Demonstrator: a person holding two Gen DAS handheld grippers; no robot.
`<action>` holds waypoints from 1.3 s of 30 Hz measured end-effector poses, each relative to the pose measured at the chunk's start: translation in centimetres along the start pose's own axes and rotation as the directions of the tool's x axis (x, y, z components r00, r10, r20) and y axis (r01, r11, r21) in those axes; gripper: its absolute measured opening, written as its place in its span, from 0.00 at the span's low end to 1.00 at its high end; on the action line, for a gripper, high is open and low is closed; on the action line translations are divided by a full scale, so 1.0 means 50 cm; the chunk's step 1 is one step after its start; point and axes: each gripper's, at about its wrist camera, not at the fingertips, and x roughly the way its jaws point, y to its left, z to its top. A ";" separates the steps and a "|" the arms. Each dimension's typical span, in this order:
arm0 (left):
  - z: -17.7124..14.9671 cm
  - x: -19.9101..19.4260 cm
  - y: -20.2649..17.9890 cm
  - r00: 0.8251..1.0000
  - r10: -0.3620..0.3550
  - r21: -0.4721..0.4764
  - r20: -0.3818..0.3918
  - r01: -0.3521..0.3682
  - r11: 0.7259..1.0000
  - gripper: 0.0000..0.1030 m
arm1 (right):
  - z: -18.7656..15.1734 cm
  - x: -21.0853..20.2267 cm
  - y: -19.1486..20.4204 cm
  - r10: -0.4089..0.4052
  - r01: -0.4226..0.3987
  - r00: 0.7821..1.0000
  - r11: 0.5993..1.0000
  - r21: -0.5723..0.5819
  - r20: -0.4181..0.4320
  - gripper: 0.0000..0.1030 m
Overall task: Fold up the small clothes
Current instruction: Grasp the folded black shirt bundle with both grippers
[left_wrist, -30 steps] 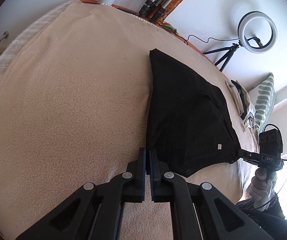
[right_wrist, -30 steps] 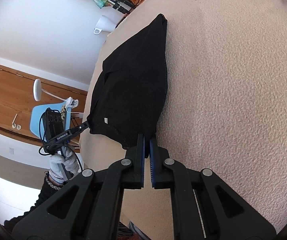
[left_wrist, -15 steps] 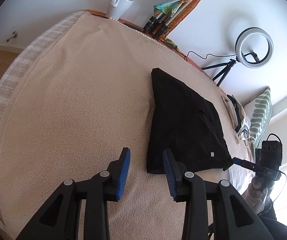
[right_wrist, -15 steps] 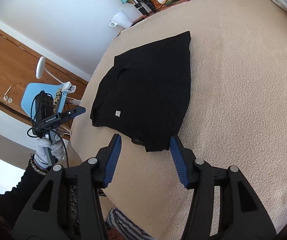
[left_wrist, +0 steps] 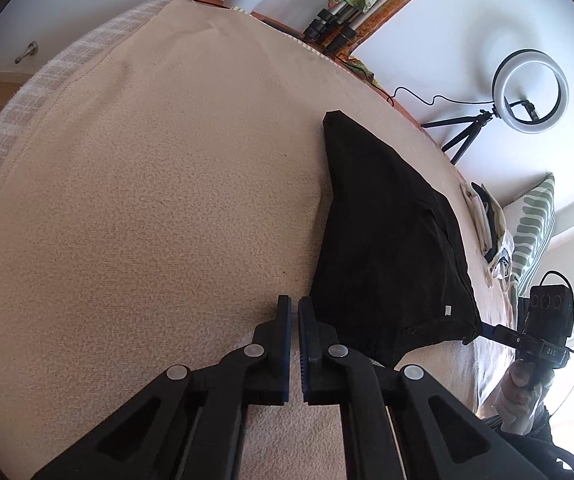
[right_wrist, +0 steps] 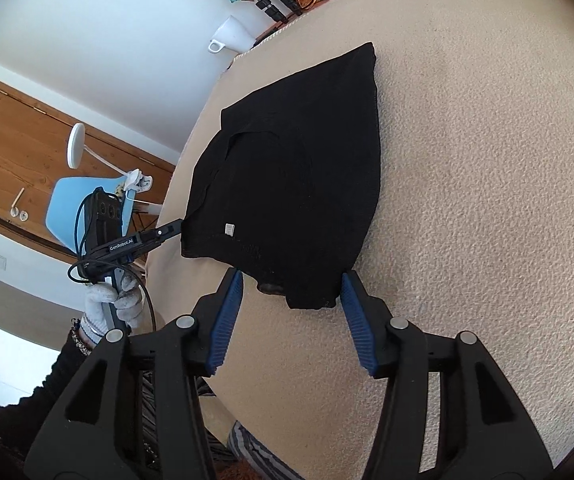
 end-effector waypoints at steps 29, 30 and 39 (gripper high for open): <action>-0.062 0.004 -0.010 0.972 -0.218 -0.342 0.087 0.234 0.910 0.64 | 0.188 -0.043 -0.087 0.013 -0.034 0.981 0.994 0.104 0.195 0.70; -0.060 0.006 -0.012 0.972 -0.217 -0.345 0.090 0.234 0.909 0.64 | 0.191 -0.036 -0.089 0.020 -0.041 0.982 0.993 0.110 0.190 0.70; -0.043 0.022 -0.020 0.971 -0.213 -0.351 0.112 0.239 0.905 0.64 | 0.228 0.007 -0.094 0.030 -0.048 0.986 0.993 0.108 0.163 0.70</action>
